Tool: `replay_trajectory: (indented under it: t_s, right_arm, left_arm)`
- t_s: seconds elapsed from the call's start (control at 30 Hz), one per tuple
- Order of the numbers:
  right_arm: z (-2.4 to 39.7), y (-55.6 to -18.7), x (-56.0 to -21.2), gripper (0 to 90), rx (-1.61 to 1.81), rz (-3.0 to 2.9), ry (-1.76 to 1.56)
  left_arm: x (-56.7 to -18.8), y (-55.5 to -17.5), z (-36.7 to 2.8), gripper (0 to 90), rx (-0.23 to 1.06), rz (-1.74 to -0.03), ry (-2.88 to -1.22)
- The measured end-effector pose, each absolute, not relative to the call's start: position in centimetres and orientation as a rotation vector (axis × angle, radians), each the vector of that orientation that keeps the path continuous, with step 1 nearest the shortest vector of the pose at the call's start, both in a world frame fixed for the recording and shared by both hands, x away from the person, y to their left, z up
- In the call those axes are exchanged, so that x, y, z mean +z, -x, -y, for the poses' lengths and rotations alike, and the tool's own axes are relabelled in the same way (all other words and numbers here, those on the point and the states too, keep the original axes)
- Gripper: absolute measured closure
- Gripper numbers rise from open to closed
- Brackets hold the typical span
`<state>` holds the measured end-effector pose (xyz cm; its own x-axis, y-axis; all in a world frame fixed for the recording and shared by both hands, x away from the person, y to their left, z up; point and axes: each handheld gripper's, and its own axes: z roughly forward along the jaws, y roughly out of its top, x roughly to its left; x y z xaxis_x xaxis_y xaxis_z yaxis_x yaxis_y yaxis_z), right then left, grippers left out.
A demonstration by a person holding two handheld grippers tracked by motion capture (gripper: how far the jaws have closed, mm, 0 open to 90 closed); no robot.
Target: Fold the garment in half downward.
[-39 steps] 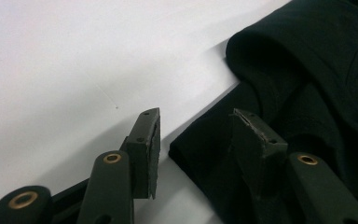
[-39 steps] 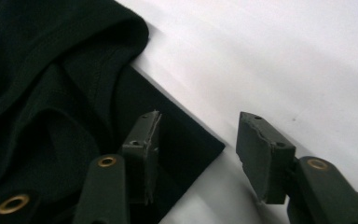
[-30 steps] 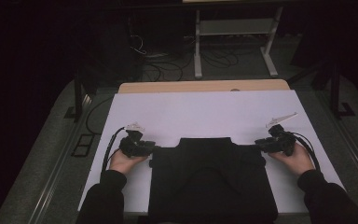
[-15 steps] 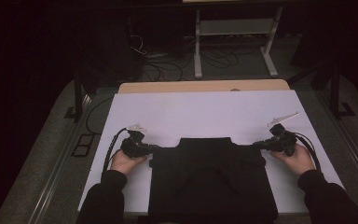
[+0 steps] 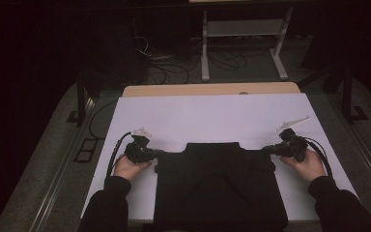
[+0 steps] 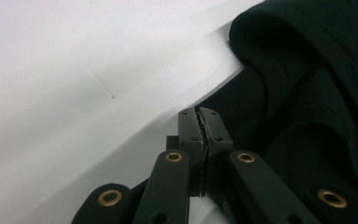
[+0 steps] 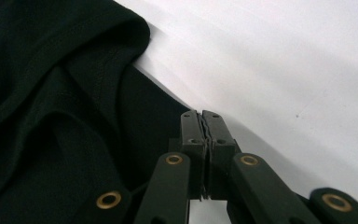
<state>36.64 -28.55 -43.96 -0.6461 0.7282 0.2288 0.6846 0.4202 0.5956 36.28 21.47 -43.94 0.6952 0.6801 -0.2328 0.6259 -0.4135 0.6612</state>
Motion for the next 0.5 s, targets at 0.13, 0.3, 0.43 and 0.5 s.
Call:
replay_trajectory:
  t_s: [0.13, 0.3, 0.43, 0.5]
  right_arm:
    - [28.6, -36.7, -43.9, 87.4, 1.014, -2.570, -1.317]
    - [28.4, -36.7, -43.7, 87.4, 0.986, -2.543, -1.322]
    - [28.0, -36.7, -43.5, 87.5, 0.961, -2.524, -1.321]
    - [28.0, -36.8, -43.3, 87.5, 0.961, -2.511, -1.323]
  left_arm:
    - [-43.6, -36.4, -21.6, 88.0, 0.128, -1.005, -2.145]
    - [-43.4, -36.4, -21.5, 88.3, 0.186, -1.021, -2.138]
    - [-42.9, -36.4, -21.4, 88.4, 0.256, -1.007, -2.140]
    - [-42.7, -36.6, -21.4, 88.4, 0.273, -1.009, -2.130]
